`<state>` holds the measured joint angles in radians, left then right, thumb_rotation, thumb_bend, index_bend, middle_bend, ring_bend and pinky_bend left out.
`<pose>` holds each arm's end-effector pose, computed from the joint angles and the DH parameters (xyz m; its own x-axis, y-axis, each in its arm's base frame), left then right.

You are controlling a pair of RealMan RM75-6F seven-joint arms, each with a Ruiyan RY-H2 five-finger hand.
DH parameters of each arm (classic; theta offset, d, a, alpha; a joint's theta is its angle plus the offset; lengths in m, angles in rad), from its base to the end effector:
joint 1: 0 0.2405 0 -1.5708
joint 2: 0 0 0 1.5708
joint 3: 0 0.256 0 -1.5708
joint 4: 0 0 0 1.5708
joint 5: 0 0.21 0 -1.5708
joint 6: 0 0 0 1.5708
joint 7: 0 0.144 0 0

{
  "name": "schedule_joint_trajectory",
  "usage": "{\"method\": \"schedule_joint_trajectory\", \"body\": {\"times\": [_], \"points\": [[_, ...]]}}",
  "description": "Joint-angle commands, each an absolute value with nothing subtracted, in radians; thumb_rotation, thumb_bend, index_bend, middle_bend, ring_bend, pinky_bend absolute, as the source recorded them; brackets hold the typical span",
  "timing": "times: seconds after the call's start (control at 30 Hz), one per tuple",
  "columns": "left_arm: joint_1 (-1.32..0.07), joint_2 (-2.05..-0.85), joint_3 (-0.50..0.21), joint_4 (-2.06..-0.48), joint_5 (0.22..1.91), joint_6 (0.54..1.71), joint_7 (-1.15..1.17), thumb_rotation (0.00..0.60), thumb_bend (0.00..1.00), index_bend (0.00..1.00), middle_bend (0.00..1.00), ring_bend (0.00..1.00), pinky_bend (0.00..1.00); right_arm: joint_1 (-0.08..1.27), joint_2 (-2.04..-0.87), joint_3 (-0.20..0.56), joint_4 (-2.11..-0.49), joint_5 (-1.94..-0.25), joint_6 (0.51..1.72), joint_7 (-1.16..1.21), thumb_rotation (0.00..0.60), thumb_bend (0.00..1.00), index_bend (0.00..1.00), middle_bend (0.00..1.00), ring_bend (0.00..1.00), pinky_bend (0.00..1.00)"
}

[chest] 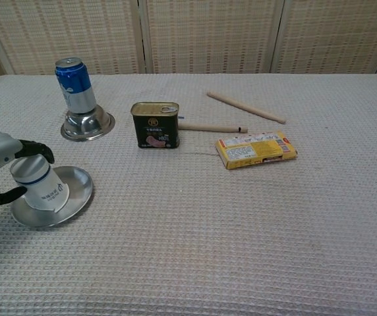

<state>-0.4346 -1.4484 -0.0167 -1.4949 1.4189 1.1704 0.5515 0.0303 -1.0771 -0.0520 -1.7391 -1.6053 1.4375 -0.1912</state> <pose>-0.2386 0.2601 0.0170 0.7231 0.0998 0.6835 0.6630 -0.3781 -0.6461 -0.2933 -0.1397 0.1369 0.4967 -0.1603 0.8530 -0.8679 -0.0865 0.4891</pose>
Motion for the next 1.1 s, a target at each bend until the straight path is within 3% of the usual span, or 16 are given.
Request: {"method": "schedule_joint_trajectory", "body": {"times": [0.03,0.27,0.63,1.1], "points": [[-0.453,-1.397,0.012,-1.565,1.458,1.114,0.413,0.600,0.57,0.49,0.59,0.89,1.00,0.031,-1.077,-0.051,-1.740,-1.604,1.437,-0.192,0.559,0.17,0.00,0.00,0.00,0.00],[-0.465,-1.385,0.018,-1.555,1.494,1.114,0.372,0.600,0.57,0.48,0.59,0.89,1.00,0.035,-1.077,-0.050,-1.738,-1.598,1.428,-0.195,0.558,0.17,0.00,0.00,0.00,0.00],[-0.430,-1.457,-0.039,-1.480,1.387,1.196,0.641,0.600,0.57,0.50,0.60,0.89,1.00,0.032,-1.073,-0.051,-1.742,-1.600,1.433,-0.193,0.557,0.17,0.00,0.00,0.00,0.00],[-0.449,-1.373,0.026,-1.606,1.468,1.131,0.502,0.600,0.58,0.50,0.61,0.89,1.00,0.030,-1.073,-0.052,-1.746,-1.600,1.436,-0.197,0.556,0.17,0.00,0.00,0.00,0.00]]}}
